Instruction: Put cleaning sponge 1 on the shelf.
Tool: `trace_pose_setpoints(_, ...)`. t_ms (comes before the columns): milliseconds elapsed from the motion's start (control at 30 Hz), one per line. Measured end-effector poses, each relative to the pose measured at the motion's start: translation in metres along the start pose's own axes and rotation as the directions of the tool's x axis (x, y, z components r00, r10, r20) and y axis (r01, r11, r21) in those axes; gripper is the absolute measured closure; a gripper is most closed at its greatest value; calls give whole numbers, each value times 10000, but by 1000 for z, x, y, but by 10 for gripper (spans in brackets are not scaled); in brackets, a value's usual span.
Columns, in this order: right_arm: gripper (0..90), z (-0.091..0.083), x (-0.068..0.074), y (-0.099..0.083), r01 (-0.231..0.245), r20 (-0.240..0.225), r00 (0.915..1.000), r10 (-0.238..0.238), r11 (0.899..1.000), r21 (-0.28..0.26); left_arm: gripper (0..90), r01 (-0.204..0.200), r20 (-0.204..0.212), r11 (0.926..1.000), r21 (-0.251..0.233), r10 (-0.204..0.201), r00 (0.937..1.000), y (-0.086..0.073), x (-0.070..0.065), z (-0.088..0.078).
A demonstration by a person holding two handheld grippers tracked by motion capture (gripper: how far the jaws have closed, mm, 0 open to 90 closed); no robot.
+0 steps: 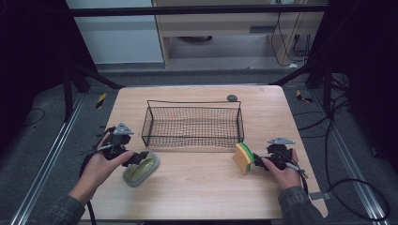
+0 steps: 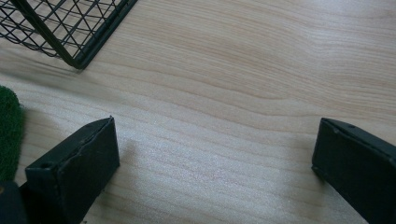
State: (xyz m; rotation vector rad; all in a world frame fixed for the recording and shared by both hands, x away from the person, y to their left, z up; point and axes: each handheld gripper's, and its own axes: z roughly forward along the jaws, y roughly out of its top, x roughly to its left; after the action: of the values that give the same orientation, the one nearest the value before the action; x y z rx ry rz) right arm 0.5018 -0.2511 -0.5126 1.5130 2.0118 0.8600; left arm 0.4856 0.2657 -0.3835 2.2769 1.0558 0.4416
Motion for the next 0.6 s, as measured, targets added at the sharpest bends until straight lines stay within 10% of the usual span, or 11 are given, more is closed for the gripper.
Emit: trace_pose_setpoints(600, 18, -1, 1, -1, 33, 12, 10000, -33, 10000, -48, 214, -681, 91, 9841, 1640, 676, 9977, -5, 3, 11)
